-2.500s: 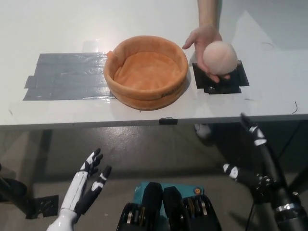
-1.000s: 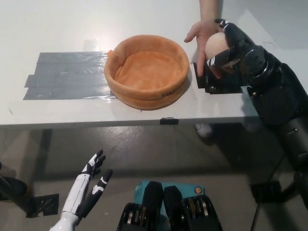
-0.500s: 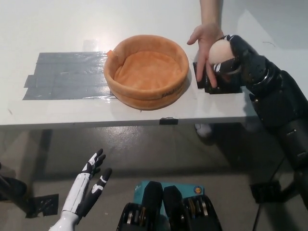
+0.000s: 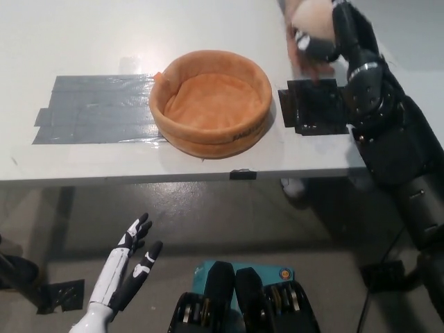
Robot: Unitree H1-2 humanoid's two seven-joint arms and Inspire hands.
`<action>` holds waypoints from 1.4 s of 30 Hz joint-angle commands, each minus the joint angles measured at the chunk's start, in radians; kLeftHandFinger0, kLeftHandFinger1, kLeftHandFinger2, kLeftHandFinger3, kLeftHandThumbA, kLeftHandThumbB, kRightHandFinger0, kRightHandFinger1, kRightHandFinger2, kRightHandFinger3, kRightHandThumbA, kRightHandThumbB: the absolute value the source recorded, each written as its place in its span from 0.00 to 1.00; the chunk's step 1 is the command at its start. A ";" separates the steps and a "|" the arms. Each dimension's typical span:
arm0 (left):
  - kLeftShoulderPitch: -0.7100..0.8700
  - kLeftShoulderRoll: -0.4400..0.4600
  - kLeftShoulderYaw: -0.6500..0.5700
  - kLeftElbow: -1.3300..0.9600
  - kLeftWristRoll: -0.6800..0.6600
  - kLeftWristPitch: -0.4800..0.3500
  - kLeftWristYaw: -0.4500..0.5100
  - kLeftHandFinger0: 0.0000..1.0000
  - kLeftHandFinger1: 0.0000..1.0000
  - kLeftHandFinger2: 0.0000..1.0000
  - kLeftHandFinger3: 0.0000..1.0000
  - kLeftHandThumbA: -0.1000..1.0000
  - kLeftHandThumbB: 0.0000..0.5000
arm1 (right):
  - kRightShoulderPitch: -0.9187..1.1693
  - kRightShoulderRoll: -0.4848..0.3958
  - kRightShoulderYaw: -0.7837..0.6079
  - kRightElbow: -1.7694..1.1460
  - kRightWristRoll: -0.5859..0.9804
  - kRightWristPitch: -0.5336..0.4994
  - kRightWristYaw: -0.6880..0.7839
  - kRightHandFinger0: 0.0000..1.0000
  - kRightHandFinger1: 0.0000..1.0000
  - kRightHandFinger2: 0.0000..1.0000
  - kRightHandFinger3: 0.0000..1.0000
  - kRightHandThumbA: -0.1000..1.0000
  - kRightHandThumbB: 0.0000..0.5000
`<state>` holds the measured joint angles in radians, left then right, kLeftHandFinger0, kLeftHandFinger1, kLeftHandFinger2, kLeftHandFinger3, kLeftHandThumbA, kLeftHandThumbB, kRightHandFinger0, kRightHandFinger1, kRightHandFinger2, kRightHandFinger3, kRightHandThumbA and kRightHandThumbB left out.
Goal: A person hands a emotional support dumpling to the robot which it grabs with its right hand and places in the soft place kept infront of it in the centre of the desk
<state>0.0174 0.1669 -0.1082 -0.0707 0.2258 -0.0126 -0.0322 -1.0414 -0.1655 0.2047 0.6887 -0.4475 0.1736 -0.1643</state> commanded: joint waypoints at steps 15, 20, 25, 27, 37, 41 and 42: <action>-0.019 0.003 0.001 -0.027 -0.005 -0.019 -0.016 1.00 1.00 1.00 1.00 0.90 0.12 | -0.103 0.206 0.155 0.039 -0.097 -0.133 -0.086 0.00 0.41 0.90 0.80 0.00 0.40; -0.019 0.004 -0.002 -0.028 0.002 -0.022 -0.017 1.00 1.00 1.00 1.00 0.91 0.14 | -0.131 0.226 0.175 0.199 -0.086 -0.135 -0.061 0.04 0.50 0.86 0.74 0.00 0.39; -0.023 0.011 -0.003 -0.030 0.009 -0.022 -0.022 1.00 1.00 1.00 1.00 0.91 0.15 | -0.128 0.200 0.196 0.194 -0.058 -0.066 0.132 1.00 1.00 1.00 1.00 0.62 0.74; -0.027 0.012 -0.001 -0.025 0.004 -0.026 -0.023 1.00 1.00 1.00 1.00 0.92 0.16 | -0.115 0.186 0.204 0.164 -0.063 -0.060 0.155 1.00 1.00 1.00 1.00 0.80 0.82; -0.020 0.004 0.002 -0.027 -0.005 -0.017 -0.026 1.00 1.00 1.00 1.00 0.90 0.17 | -0.048 0.159 0.135 -0.012 -0.036 -0.127 0.079 1.00 1.00 1.00 1.00 0.96 0.88; -0.015 -0.001 0.004 -0.027 -0.005 -0.009 -0.026 1.00 1.00 1.00 1.00 0.91 0.19 | -0.019 0.149 0.085 -0.120 -0.010 -0.125 0.091 1.00 1.00 1.00 1.00 1.00 0.83; -0.013 0.000 0.003 -0.028 0.000 -0.005 -0.026 1.00 1.00 1.00 1.00 0.91 0.19 | -0.012 0.145 0.074 -0.148 -0.008 -0.123 0.092 1.00 1.00 1.00 1.00 1.00 0.82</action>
<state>0.0035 0.1664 -0.1077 -0.0707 0.2257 -0.0118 -0.0563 -1.0299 0.0010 0.3224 0.6407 -0.4900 0.0897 -0.0542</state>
